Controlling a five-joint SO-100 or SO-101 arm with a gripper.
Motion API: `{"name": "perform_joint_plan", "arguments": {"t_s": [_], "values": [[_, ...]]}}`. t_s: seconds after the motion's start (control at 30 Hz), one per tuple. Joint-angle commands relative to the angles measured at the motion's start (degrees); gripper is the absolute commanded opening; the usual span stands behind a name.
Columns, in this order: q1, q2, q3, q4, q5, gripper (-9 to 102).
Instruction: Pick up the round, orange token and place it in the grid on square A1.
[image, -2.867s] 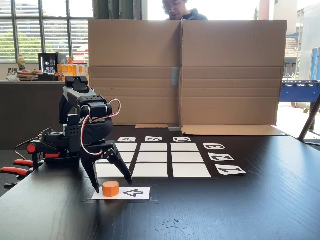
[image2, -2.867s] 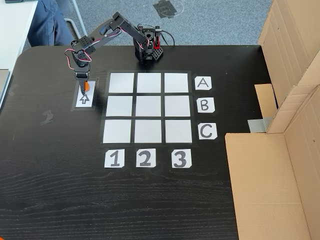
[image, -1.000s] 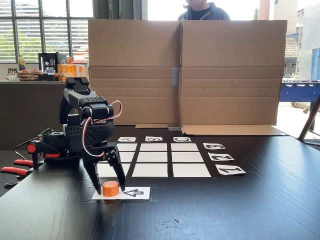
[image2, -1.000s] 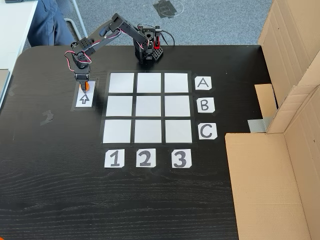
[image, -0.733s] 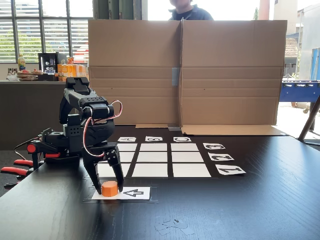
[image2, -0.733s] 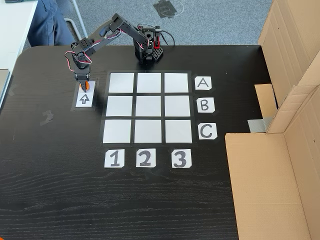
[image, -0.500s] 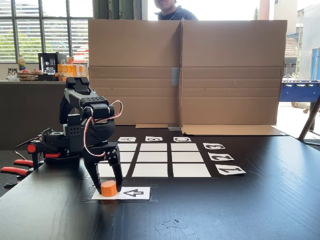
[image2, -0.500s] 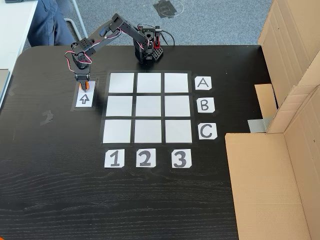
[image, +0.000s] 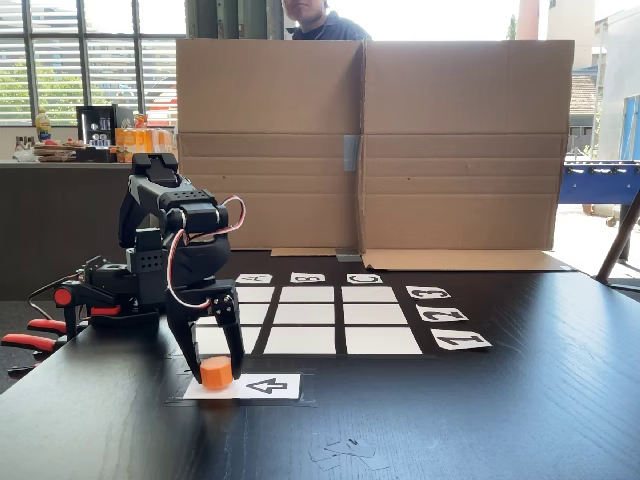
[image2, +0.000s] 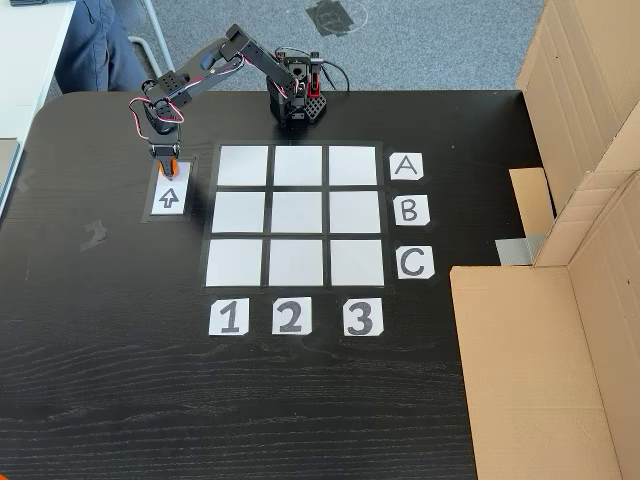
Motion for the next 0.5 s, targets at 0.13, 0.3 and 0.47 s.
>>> {"name": "perform_joint_plan", "arguments": {"t_s": [0.13, 0.3, 0.47], "values": [[-0.18, 12.57, -1.58, 4.57, -0.35, 10], [0.09, 20.65, 0.35, 7.38, -0.44, 10], [0.26, 31.38, 6.24, 7.38, -0.7, 10]]}}
